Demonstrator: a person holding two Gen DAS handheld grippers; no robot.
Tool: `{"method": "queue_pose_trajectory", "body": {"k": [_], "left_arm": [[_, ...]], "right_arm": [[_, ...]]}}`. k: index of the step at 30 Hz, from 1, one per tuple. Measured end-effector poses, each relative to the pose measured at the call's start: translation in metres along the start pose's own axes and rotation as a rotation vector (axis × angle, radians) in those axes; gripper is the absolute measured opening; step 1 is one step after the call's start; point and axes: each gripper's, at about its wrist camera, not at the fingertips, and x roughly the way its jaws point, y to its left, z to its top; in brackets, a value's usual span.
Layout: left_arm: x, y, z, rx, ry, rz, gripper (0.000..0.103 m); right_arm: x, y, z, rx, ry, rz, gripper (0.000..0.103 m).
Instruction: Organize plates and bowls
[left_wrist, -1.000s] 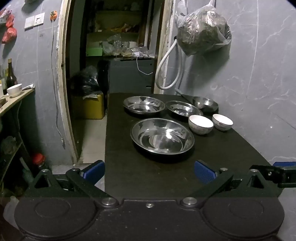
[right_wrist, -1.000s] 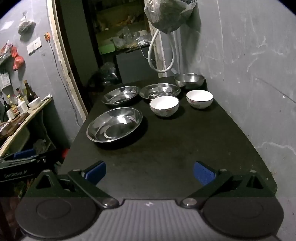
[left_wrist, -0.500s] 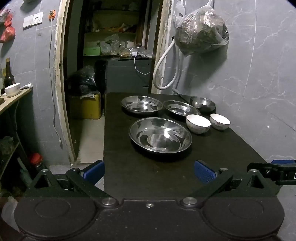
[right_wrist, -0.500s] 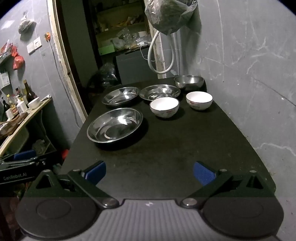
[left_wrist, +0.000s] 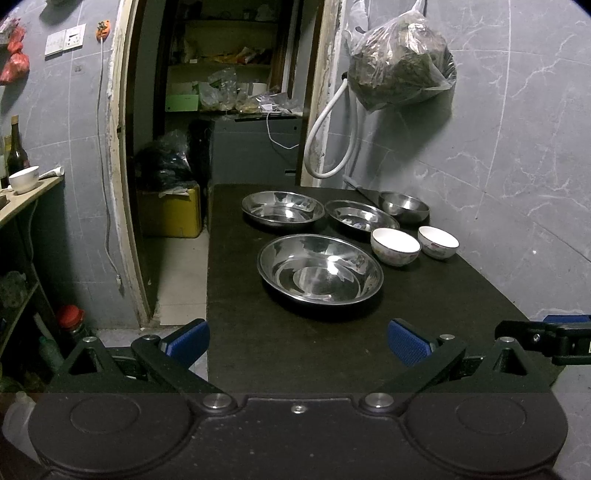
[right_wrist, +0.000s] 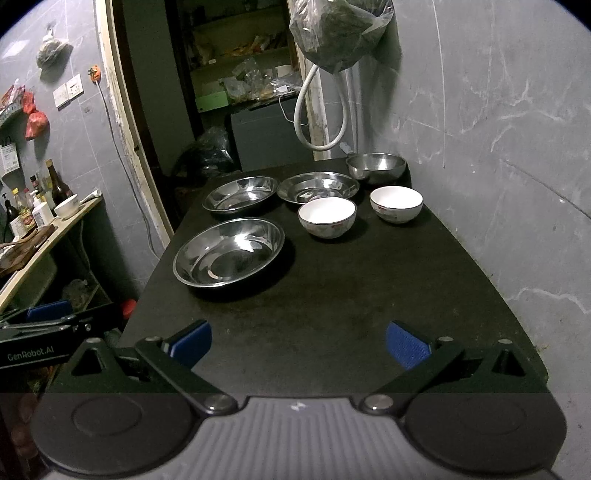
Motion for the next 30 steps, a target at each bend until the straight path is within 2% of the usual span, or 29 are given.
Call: {"method": "queue_pose_trajectory", "body": {"k": [30], "left_arm": [[0.0008,0.0006,-0.0010,0.003,0.004,-0.002,0.102]], "right_arm": [[-0.0019,-0.0001,-0.0012,0.001,-0.002,-0.002,0.103]]}}
